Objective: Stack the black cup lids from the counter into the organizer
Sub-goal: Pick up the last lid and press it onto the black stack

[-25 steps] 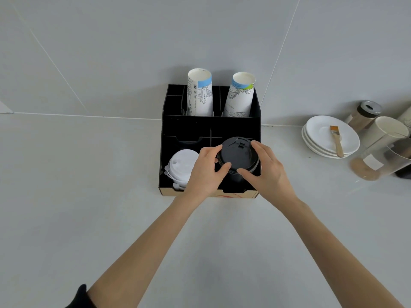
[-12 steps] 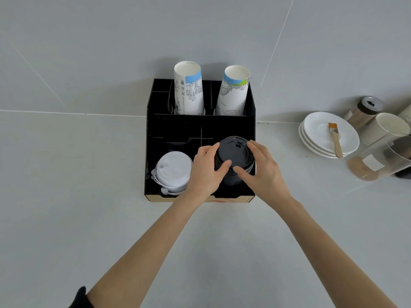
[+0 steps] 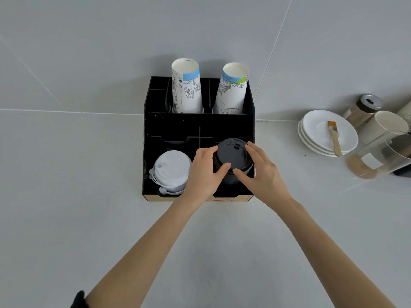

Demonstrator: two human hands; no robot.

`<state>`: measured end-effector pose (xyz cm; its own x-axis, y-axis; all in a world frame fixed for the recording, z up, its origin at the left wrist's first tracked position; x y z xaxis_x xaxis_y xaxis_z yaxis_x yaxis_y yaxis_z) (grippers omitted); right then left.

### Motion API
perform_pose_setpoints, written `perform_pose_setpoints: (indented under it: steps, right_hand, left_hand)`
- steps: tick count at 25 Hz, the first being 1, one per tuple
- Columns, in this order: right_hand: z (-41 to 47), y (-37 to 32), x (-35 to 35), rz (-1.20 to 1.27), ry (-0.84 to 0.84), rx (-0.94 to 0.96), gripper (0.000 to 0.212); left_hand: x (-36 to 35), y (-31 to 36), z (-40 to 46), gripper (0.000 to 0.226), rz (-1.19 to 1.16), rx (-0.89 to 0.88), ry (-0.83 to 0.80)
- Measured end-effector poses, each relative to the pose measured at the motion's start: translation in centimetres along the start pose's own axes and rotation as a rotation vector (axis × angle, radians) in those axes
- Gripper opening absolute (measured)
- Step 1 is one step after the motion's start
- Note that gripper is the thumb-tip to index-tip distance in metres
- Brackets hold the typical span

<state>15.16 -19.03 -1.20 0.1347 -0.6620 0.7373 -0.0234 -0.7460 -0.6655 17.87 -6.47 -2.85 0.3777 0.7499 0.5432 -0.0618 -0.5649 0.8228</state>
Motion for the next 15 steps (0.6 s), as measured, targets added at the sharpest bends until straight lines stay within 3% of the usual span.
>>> perform_pose_setpoints:
  steps: [9,15]
  right_hand:
    - [-0.2,0.8,-0.7,0.085,0.000,-0.011,0.061]
    - [0.2,-0.1,0.3,-0.105,-0.065,-0.015,0.062]
  left_hand:
    - [0.2,-0.2,0.0,0.053,0.025,0.010,-0.036]
    - [1.0,0.5,0.5,0.057,0.208,0.005,-0.121]
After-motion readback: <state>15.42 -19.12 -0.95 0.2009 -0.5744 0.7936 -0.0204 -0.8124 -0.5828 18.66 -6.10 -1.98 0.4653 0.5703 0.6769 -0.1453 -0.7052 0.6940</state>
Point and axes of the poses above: each hand's wrist, its own z-axis towards the middle knuckle, its own x-axis out of the back of the hand, y = z × x, the point moved 8 cm from there along z, towards the middle knuckle, and after that the axes turned 10 degrees about -y, right-handed, at the moved point
